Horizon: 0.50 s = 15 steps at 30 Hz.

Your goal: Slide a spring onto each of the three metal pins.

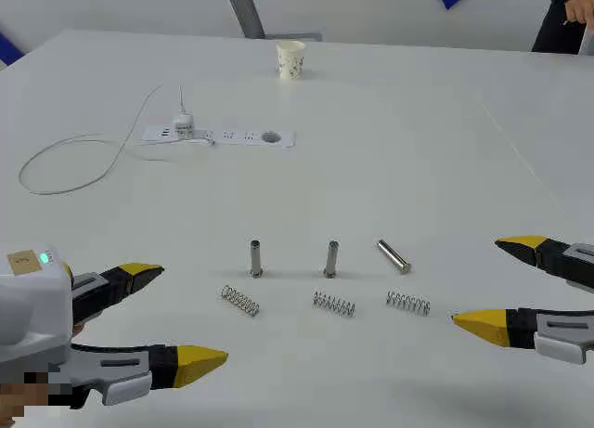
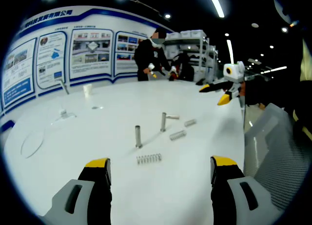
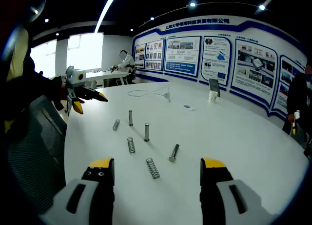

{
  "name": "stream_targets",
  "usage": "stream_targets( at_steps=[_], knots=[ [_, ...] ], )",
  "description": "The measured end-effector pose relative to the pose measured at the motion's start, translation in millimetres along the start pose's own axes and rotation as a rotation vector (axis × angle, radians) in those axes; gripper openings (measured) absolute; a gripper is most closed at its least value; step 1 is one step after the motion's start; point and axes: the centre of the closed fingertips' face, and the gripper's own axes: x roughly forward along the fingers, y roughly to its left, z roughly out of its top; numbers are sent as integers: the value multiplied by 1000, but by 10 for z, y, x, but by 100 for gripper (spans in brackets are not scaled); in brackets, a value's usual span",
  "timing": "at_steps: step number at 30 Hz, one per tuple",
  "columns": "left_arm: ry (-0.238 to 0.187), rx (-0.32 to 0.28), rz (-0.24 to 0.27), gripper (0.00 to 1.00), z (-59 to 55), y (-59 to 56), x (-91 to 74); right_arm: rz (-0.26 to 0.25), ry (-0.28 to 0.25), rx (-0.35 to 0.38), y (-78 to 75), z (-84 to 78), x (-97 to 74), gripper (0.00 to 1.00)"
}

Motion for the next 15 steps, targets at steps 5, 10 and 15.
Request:
stream_targets(
  at_steps=[5,10,15],
  knots=[
    [0,-1,1,85,-2,2,-1,0,0,-3,-2,4,-10,73],
    [0,-5,1,85,-7,1,-2,-1,2,-3,-9,-2,-13,73],
    [1,-7,3,85,-10,11,-5,1,6,-2,-6,-9,-6,72]
  ],
)
